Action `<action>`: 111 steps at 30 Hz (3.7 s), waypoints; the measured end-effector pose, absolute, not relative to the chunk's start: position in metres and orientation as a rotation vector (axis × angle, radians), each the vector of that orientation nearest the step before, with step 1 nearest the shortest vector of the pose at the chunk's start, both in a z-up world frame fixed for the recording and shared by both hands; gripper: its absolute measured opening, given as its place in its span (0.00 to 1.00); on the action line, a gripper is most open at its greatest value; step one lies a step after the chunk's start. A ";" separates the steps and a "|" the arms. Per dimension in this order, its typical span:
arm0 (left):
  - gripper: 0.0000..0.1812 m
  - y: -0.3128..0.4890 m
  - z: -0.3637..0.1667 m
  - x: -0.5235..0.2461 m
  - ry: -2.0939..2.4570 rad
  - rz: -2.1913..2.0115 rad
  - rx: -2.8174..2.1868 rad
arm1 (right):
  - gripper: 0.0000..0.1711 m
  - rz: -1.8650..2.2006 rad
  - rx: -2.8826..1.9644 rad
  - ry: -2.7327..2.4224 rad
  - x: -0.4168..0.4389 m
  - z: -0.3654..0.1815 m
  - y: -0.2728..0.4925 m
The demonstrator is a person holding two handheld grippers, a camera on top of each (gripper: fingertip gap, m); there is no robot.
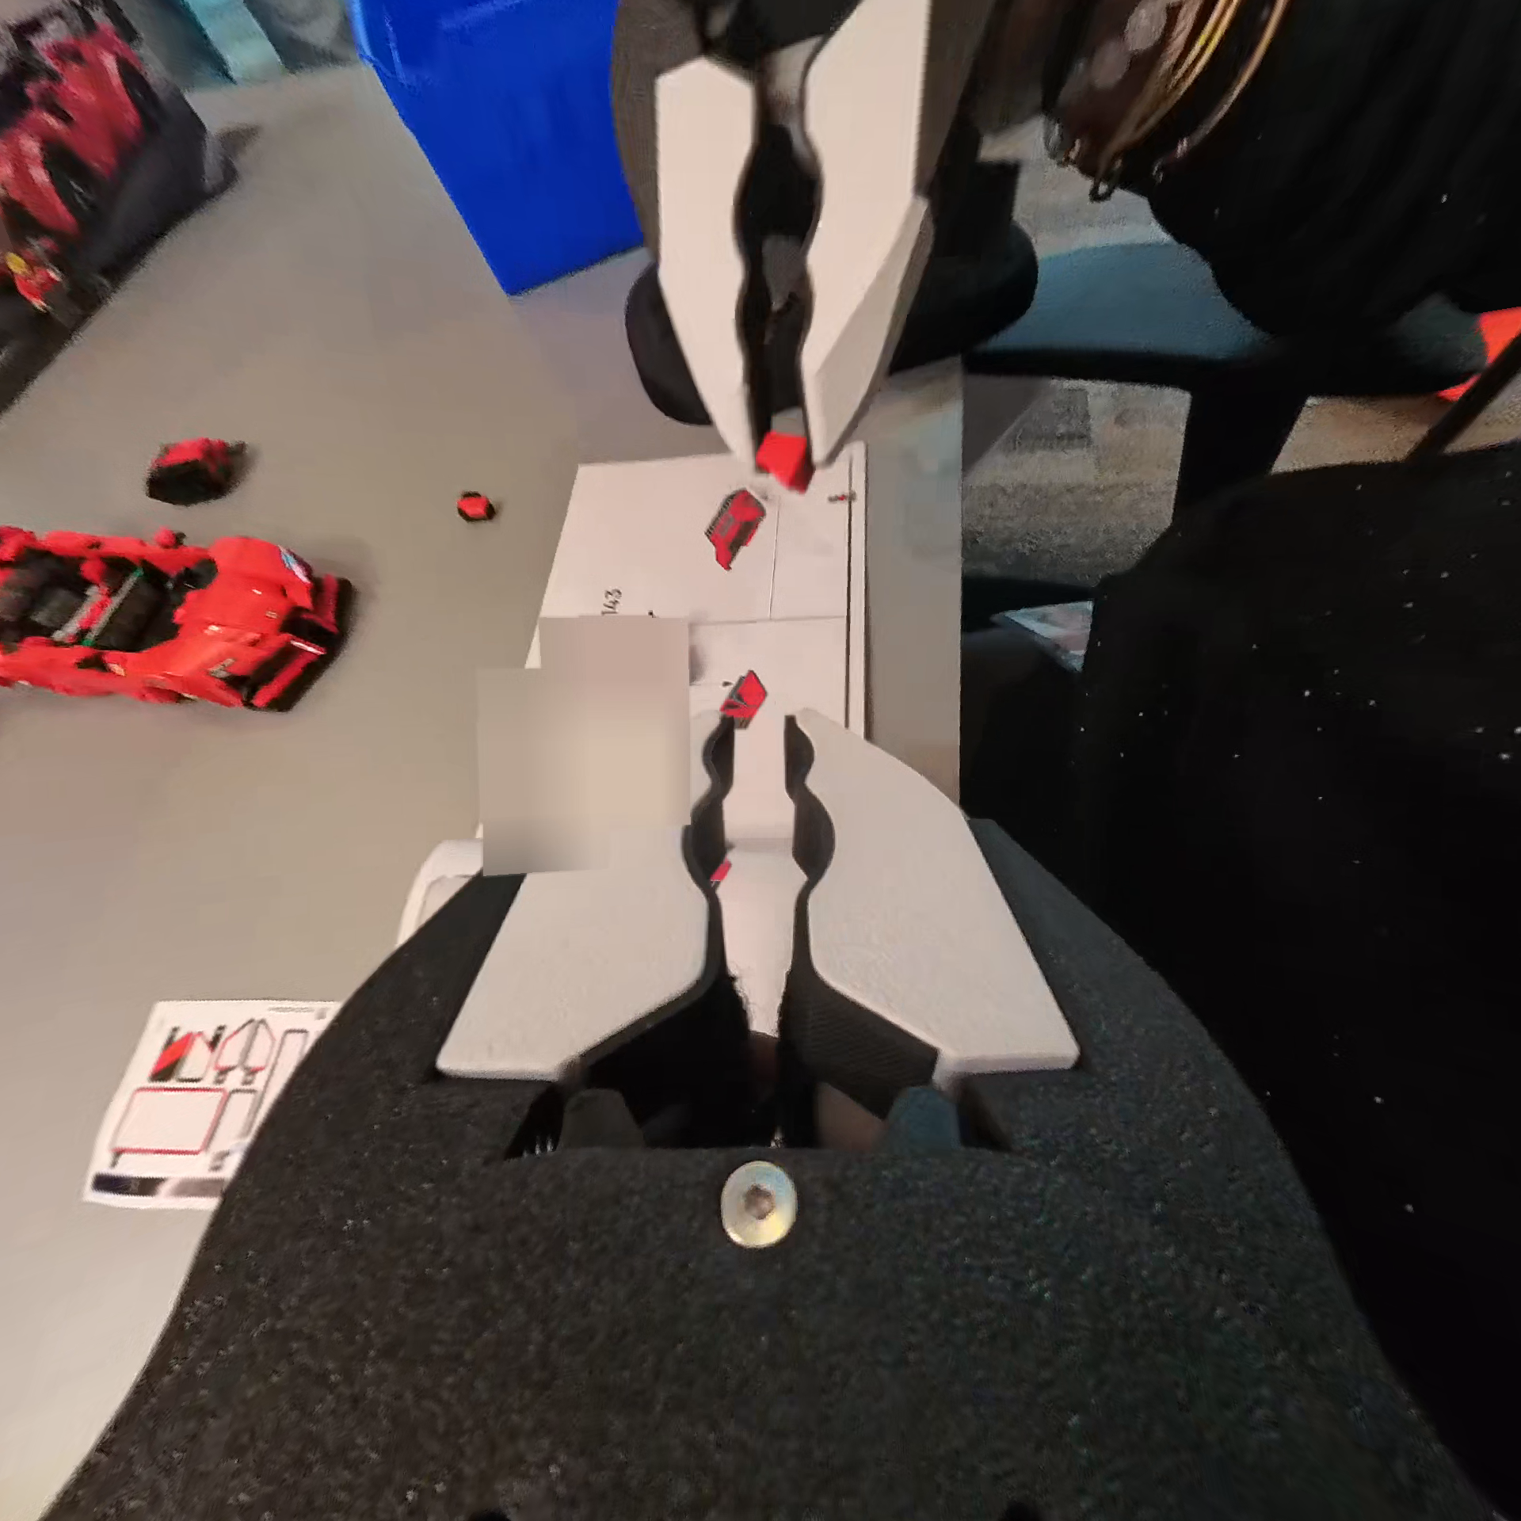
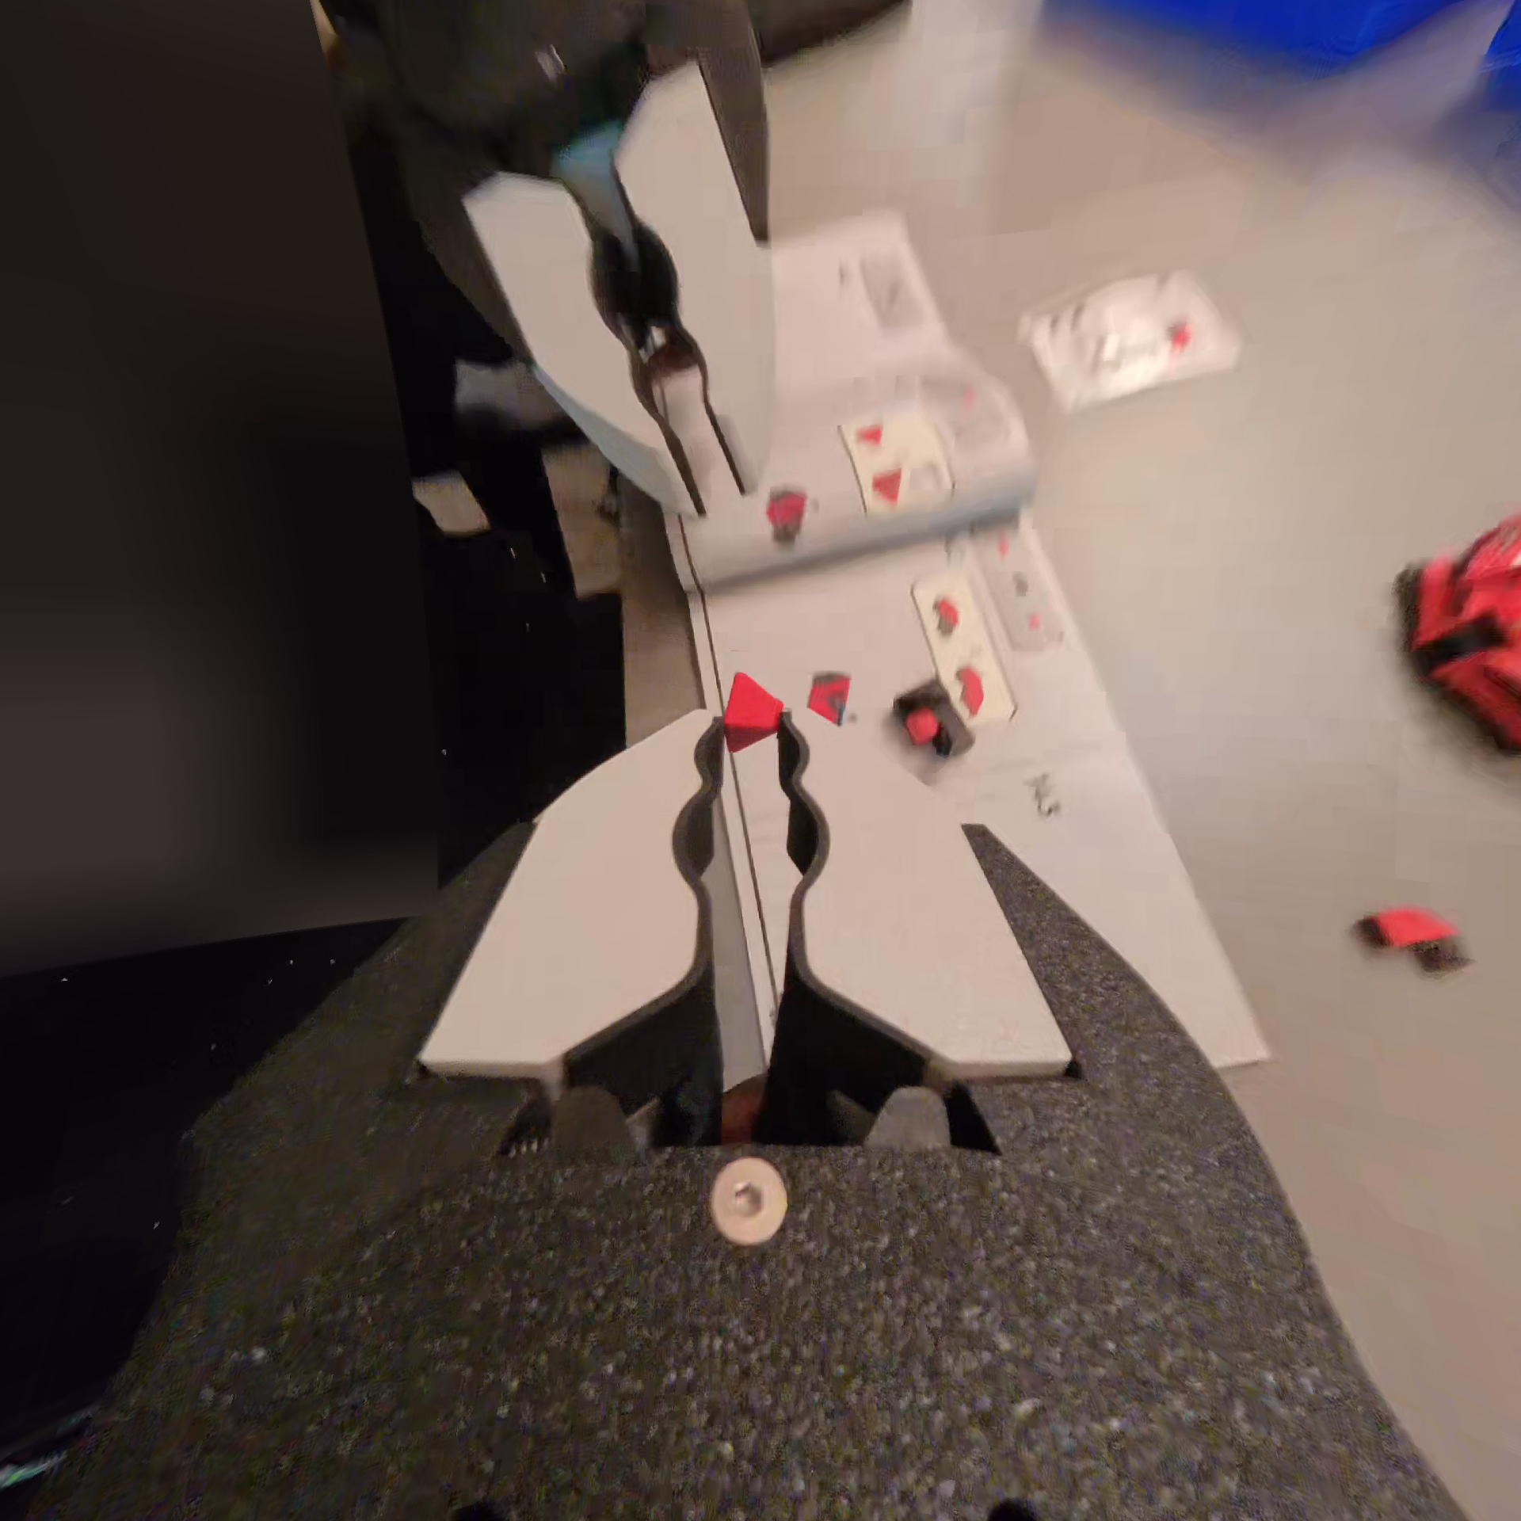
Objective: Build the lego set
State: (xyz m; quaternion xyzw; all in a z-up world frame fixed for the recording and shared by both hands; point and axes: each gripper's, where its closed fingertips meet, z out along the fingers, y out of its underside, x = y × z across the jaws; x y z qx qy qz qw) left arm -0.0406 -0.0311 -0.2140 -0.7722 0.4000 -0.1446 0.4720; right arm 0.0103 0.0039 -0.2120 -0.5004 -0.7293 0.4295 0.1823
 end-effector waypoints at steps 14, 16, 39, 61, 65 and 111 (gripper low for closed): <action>0.13 0.027 -0.265 -0.036 1.053 -0.270 -2.154 | 0.08 1.069 -1.481 -2.251 -0.014 -0.245 0.040; 0.12 0.031 -0.269 -0.033 1.074 -0.270 -2.158 | 0.08 1.099 -1.488 -2.236 -0.015 -0.246 0.039; 0.03 0.025 -0.129 -0.007 0.640 -0.542 -1.457 | 0.07 2.302 -1.270 -1.282 -0.018 -0.124 0.020; 0.02 0.028 -0.136 -0.025 0.604 -0.317 -1.442 | 0.07 2.153 -1.468 -1.060 -0.033 -0.138 0.023; 0.08 0.028 -0.134 -0.032 0.637 -0.165 -1.411 | 0.07 2.207 -1.483 -1.065 -0.033 -0.138 0.019; 0.04 -0.008 -0.146 -0.024 0.639 -0.942 -1.370 | 0.11 1.545 -1.314 -1.897 -0.032 -0.150 -0.012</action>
